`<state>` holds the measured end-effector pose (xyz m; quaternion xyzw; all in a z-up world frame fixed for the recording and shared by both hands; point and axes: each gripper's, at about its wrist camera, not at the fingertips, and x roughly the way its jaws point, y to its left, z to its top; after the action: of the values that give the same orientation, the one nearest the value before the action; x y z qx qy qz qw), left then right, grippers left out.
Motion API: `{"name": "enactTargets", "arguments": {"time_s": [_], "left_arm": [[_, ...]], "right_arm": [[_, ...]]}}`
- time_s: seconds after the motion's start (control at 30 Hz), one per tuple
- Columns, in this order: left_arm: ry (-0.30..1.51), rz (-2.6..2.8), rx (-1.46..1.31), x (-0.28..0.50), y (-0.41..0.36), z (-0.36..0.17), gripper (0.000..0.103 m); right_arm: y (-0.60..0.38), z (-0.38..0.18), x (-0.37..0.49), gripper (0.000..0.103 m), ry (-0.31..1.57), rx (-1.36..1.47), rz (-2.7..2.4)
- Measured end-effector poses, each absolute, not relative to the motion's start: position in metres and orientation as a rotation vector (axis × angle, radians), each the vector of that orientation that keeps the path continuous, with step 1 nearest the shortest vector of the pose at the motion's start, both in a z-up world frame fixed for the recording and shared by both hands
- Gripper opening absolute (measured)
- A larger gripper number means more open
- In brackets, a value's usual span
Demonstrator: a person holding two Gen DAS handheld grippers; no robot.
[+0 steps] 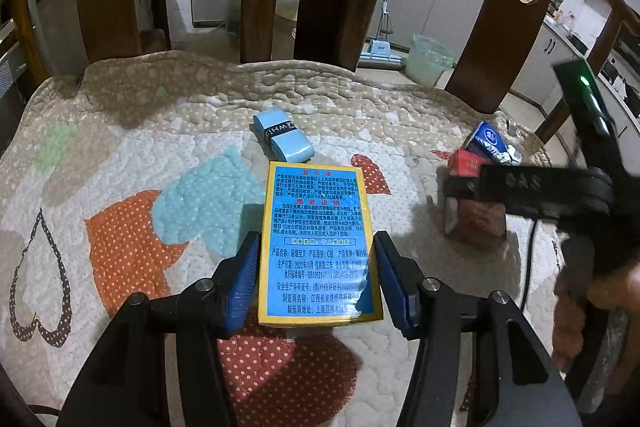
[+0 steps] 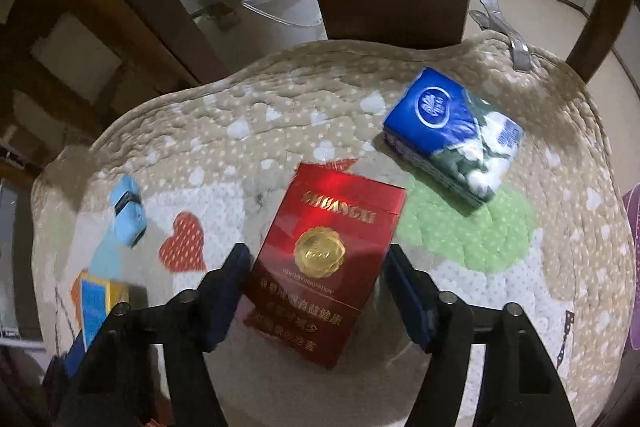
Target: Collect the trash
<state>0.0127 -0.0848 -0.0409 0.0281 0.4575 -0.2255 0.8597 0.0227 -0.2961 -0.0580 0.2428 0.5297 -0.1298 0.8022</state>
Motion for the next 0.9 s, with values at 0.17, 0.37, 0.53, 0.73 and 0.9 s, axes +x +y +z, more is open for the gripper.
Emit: {"name": "enactTargets", "arguments": {"time_s": [0.17, 0.37, 0.53, 0.73, 0.9], "left_arm": [[0.954, -0.483, 0.056, 0.009, -0.085, -0.038, 0.055], [0.947, -0.508, 0.058, 0.002, -0.091, -0.035, 0.055], [0.929, -0.529, 0.078, -0.007, -0.097, -0.032, 0.055], [0.919, -0.547, 0.084, -0.013, -0.100, -0.029, 0.055], [0.914, -0.550, 0.082, -0.014, -0.100, -0.028, 0.055]], "right_arm": [[-0.299, -0.053, -0.018, 0.069, 1.105, 0.548, -0.261], [-0.295, -0.036, -0.074, 0.069, 1.032, 0.566, -0.256], [-0.280, -0.025, -0.096, 0.069, 0.972, 0.506, -0.279], [-0.271, -0.014, -0.116, 0.069, 0.936, 0.433, -0.307], [-0.265, -0.013, -0.121, 0.069, 0.928, 0.381, -0.336]]}}
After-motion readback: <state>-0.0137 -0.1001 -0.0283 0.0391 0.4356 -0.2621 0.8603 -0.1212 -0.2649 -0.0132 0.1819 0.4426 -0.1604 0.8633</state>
